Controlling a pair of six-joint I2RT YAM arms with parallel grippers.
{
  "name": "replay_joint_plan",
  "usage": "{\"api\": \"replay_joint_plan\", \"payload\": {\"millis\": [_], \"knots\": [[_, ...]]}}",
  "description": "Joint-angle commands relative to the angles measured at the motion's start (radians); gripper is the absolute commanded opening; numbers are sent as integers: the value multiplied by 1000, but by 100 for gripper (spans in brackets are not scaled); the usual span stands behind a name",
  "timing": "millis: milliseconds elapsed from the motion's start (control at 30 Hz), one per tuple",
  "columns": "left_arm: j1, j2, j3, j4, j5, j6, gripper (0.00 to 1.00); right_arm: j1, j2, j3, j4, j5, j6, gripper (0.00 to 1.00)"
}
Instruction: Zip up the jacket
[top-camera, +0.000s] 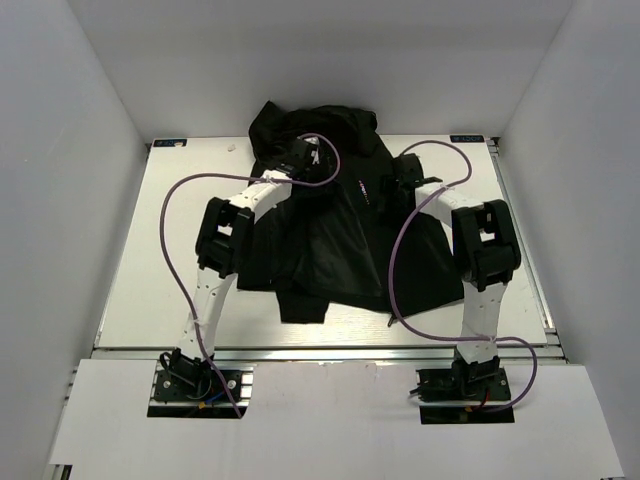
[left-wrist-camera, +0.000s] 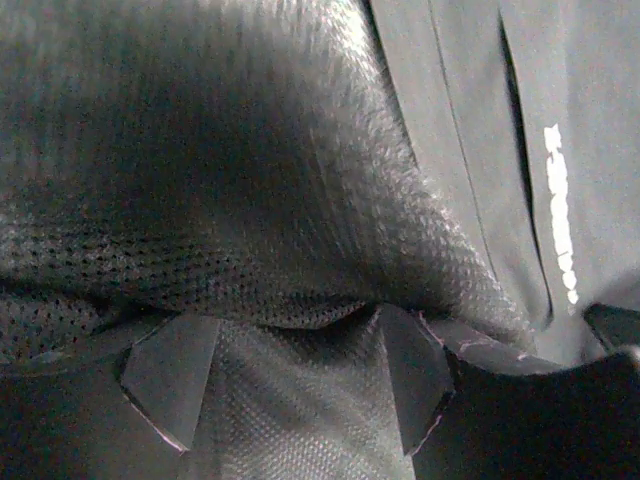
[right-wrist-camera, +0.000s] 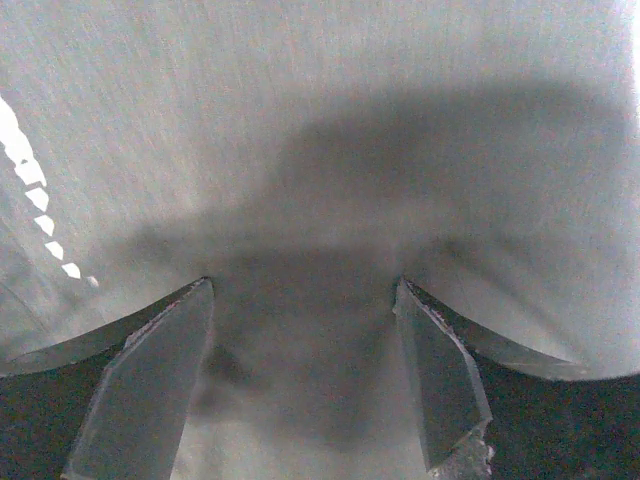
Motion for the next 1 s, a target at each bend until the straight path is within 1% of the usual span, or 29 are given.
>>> {"api": "replay_joint_plan", "payload": {"millis": [0,67,100,133,200,233,267,300,333,367,400,433,467,500,533,567,600,633,667,700,767,833,867,900,967], "knots": [[61,98,150,-111,-53,45,75,-17,31,94,31,-80,-74,78],[72,131,227,-142,-50,54,77,-17,29,132,40,-114,-106,79],[82,131,267,-140,-38,68,80,-17,29,186,7,-112,-131,79],[86,125,277,-133,-36,73,88,-17,24,211,-9,-121,-137,79],[90,80,274,-127,-35,97,92,-14,-9,246,-42,-144,-157,81],[90,57,245,-124,-41,107,98,-11,-28,239,-61,-162,-157,82],[90,-1,219,-122,-33,116,98,-6,-52,225,-67,-173,-166,87],[90,-35,191,-125,-27,122,98,6,-110,206,-79,-173,-172,90],[90,-73,113,-136,-27,122,98,15,-141,155,-108,-154,-174,89],[90,-163,62,-136,19,119,98,27,-178,124,-127,-140,-180,90],[90,-216,9,-137,31,105,98,59,-251,89,-147,-114,-180,89],[92,-274,-51,-127,44,99,98,76,-288,6,-167,-65,-171,89],[87,-399,-193,-107,53,76,98,119,-363,-80,-221,-30,-160,89],[87,-464,-263,-99,47,61,98,139,-400,-81,-222,-29,-160,89],[87,-528,-335,-90,41,44,98,161,-429,-123,-239,-13,-134,89],[86,-593,-472,-84,9,19,98,204,-487,-202,-283,-12,-119,89],[86,-710,-530,-84,-2,-13,98,221,-514,-240,-302,-8,-99,89],[86,-762,-583,-90,-11,-21,98,236,-538,-280,-317,-12,-55,89],[86,-806,-658,-110,-74,-40,98,264,-589,-351,-334,-26,-39,89],[86,-878,-688,-163,-100,-73,98,274,-615,-387,-332,-37,-28,89],[86,-925,-763,-215,-130,-102,98,297,-679,-476,-326,-74,-14,89],[86,-957,-808,-265,-134,-126,98,299,-703,-515,-329,-98,-17,89],[86,-962,-829,-271,-127,-136,98,302,-710,-525,-335,-100,-22,89],[86,-966,-876,-248,-93,-145,98,311,-716,-550,-337,-107,-26,87],[86,-978,-915,-216,-61,-160,98,333,-715,-574,-329,-147,-36,86]]}}
